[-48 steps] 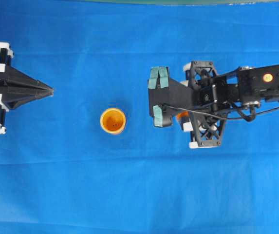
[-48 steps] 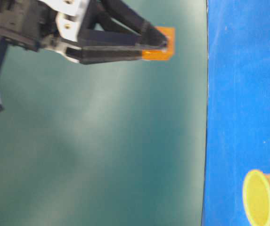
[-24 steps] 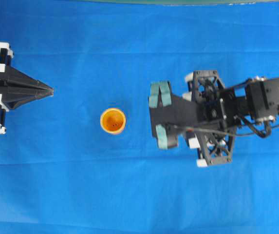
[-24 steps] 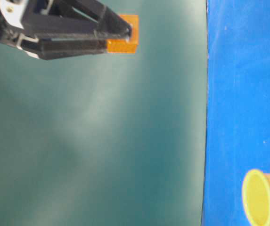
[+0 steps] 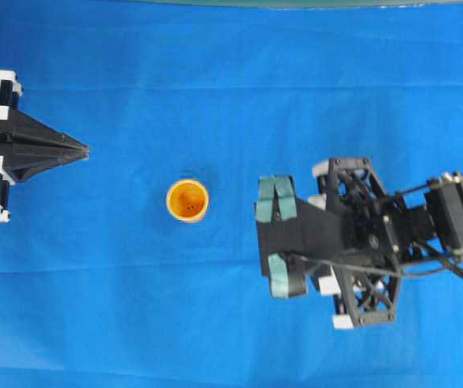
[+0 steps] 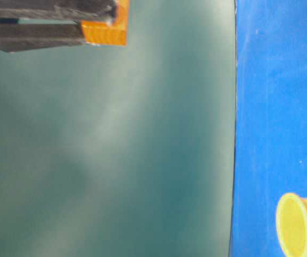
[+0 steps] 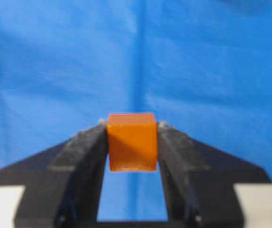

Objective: Move the block forward with right arm.
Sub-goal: 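Carry the held cube with the right gripper toward the table's front edge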

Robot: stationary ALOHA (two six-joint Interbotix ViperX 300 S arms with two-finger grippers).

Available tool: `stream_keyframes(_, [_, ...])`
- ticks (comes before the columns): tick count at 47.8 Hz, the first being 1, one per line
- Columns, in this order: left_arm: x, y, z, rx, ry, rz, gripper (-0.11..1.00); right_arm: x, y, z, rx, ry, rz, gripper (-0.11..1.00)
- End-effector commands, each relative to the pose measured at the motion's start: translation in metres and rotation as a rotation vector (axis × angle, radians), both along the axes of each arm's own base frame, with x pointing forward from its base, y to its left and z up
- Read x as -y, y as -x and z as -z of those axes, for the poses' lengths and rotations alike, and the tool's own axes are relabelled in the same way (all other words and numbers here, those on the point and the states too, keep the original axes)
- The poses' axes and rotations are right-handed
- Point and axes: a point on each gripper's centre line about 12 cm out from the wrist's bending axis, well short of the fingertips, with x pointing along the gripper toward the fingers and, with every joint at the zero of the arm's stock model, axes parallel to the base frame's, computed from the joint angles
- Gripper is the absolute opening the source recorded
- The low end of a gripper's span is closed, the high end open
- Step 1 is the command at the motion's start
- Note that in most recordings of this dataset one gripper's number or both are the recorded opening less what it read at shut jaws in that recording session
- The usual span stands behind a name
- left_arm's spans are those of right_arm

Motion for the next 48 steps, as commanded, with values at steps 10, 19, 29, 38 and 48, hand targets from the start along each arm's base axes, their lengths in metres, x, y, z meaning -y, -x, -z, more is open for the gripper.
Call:
stream_keyframes(10, [0.000, -0.003, -0.011, 0.026, 0.000, 0.000, 0.00, -0.029, 0.008, -0.027, 0.058, -0.085, -0.029, 0.40])
stream_keyframes(19, [0.000, -0.003, -0.011, 0.026, 0.000, -0.002, 0.00, -0.048, 0.008, -0.027, 0.052, -0.117, -0.065, 0.40])
stream_keyframes(29, [0.000, -0.003, -0.011, 0.026, 0.000, 0.000, 0.00, -0.069, 0.005, -0.031, 0.058, -0.142, -0.081, 0.40])
stream_keyframes(38, [0.000, -0.003, -0.011, 0.026, 0.000, 0.000, 0.00, -0.082, 0.003, -0.032, 0.055, -0.171, -0.065, 0.40])
stream_keyframes(48, [0.000, -0.003, -0.011, 0.026, 0.002, 0.000, 0.00, -0.097, 0.004, -0.035, 0.084, -0.201, -0.079, 0.40])
